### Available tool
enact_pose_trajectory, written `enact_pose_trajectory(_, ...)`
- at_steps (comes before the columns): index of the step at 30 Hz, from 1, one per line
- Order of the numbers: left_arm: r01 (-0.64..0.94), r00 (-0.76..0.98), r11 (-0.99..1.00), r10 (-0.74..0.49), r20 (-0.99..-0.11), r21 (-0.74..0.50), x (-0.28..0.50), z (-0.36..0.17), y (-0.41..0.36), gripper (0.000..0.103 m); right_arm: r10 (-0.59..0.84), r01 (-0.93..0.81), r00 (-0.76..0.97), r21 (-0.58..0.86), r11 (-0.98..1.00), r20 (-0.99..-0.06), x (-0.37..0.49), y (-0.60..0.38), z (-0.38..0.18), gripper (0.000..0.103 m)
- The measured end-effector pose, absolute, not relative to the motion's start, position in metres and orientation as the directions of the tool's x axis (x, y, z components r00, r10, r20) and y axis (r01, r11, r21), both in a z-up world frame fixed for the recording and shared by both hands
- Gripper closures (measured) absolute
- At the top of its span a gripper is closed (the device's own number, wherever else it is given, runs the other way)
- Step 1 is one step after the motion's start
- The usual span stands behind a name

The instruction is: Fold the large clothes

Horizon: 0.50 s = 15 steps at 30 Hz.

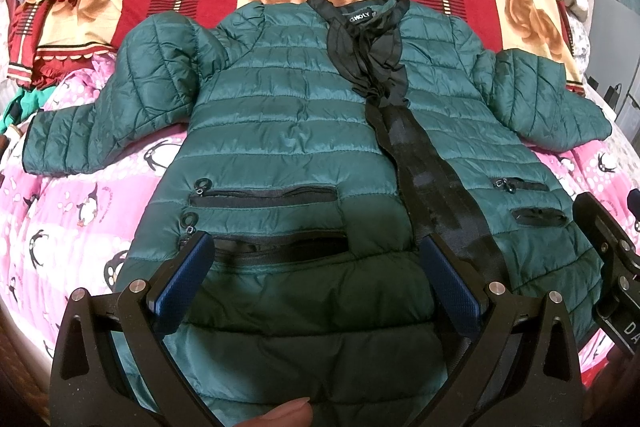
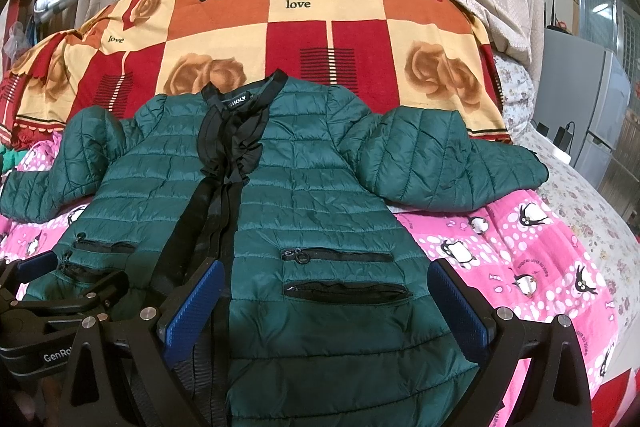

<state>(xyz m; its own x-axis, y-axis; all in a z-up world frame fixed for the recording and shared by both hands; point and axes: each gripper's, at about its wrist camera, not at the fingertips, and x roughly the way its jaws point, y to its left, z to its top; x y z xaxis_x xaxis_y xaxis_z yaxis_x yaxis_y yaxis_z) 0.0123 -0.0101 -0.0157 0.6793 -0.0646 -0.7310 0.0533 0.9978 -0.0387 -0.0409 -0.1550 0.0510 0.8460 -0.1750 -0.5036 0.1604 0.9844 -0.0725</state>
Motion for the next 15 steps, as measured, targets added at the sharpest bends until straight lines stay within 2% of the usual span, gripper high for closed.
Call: enact_pose_trajectory(15,0.055,0.669,0.998,-0.060,-0.740,-0.031,0.015,-0.020,-0.011,0.000,-0.205,0.175,0.841,-0.105,0.979,-0.501,-0.039,-0.166,0.046,0.002)
